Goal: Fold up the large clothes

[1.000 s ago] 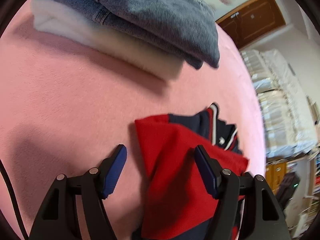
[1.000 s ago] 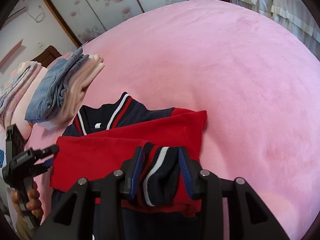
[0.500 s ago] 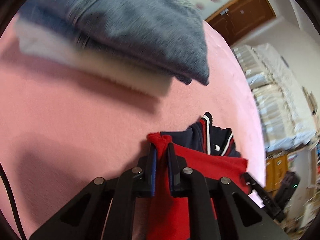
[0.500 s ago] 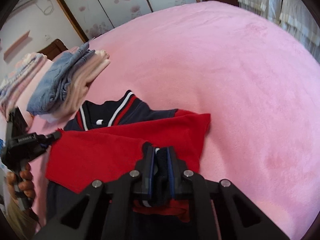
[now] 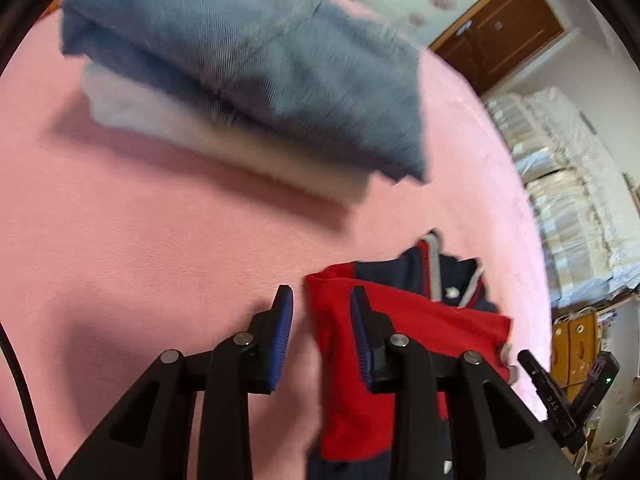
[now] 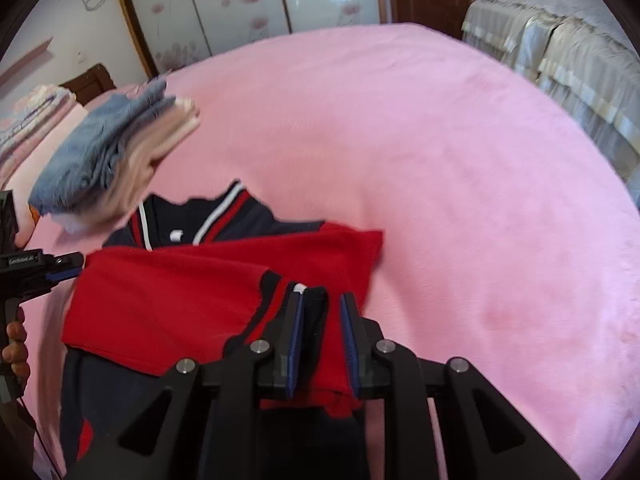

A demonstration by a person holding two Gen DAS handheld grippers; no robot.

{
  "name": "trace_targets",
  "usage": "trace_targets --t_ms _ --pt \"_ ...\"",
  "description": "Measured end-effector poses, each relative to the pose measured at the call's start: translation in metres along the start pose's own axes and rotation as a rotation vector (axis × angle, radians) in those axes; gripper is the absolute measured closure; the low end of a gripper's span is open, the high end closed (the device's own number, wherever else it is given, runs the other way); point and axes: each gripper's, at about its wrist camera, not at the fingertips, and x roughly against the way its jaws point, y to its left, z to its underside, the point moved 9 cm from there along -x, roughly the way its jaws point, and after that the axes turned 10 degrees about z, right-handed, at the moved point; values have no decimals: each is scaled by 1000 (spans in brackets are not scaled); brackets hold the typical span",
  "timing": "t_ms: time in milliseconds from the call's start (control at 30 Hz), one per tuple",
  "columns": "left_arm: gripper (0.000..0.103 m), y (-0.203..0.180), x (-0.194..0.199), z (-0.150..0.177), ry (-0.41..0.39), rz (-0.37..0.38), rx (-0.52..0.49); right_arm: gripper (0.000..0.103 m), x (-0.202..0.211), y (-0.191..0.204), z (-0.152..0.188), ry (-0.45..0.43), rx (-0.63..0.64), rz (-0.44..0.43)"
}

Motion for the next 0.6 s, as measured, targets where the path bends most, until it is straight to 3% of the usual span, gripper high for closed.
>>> trace_targets --t_ms 133,233,367,400,433,500,567,600 --pt "76 -38 15 9 -61 27 -89 84 24 12 -6 -45 -33 -70" --pt "76 -61 1 24 -46 42 -149 84 31 44 -6 -43 -20 -152" --pt "76 -64 -37 45 2 0 -164 84 25 89 0 -31 58 -199" --pt "76 -52 -47 47 7 -56 -156 84 18 98 3 -19 74 -206" --pt "77 -44 -52 50 13 -92 -149 84 10 102 6 -8 90 -192" --pt "88 -26 -57 53 17 -98 -108 84 -10 101 15 25 120 -125" --pt "94 -20 -53 53 10 -82 -91 93 -28 82 22 66 98 -46" --pt "95 -19 -51 53 9 -91 -98 103 -34 64 23 77 56 -20"
